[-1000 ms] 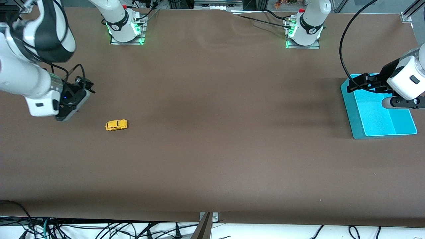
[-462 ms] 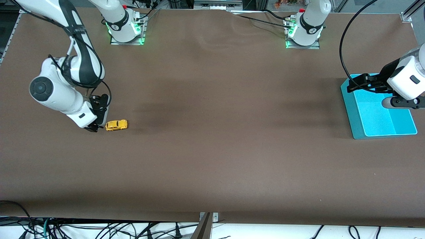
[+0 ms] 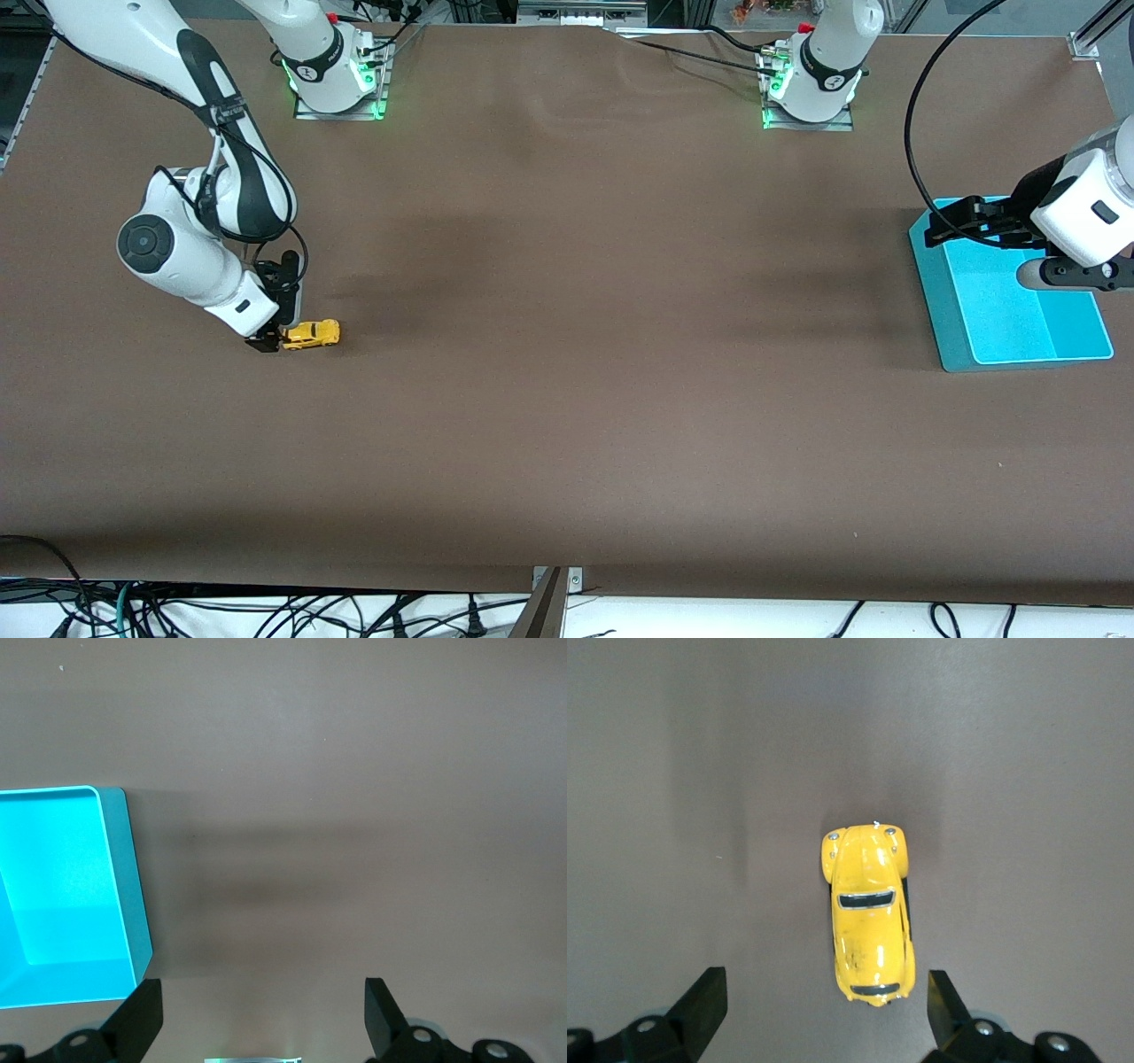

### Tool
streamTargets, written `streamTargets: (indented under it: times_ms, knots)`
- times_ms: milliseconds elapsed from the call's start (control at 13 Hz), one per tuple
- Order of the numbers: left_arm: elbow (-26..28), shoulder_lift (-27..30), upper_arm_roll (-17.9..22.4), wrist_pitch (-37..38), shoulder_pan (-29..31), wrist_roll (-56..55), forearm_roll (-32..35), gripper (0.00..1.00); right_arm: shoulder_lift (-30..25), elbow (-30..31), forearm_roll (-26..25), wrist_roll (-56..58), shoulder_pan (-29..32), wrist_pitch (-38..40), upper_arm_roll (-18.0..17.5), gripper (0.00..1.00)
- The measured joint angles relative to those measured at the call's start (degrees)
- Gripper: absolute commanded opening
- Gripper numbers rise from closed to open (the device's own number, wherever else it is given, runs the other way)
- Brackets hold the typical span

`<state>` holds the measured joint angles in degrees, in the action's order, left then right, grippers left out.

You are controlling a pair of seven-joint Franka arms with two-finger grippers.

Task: Wind and store yellow beetle car

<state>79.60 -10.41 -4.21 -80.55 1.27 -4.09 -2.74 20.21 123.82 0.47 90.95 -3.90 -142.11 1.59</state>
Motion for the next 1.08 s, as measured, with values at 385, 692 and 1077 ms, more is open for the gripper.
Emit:
streamTargets:
  times_ms: [385,692,1077]
  knots:
    - [0.0,0.0,-0.2,0.0,-0.1,0.0,0.0,1.00,1.5,1.3,0.0,1.6,0.1,-5.2,-0.2,0.95]
    - [0.0,0.0,-0.4,0.0,-0.2,0.0,0.0,1.00,3.1,1.3,0.0,1.7,0.1,-8.1,-1.5,0.70]
    - [0.0,0.0,-0.5,0.0,-0.5,0.6,0.0,1.00,3.2,1.3,0.0,1.7,0.1,-8.4,-1.7,0.11]
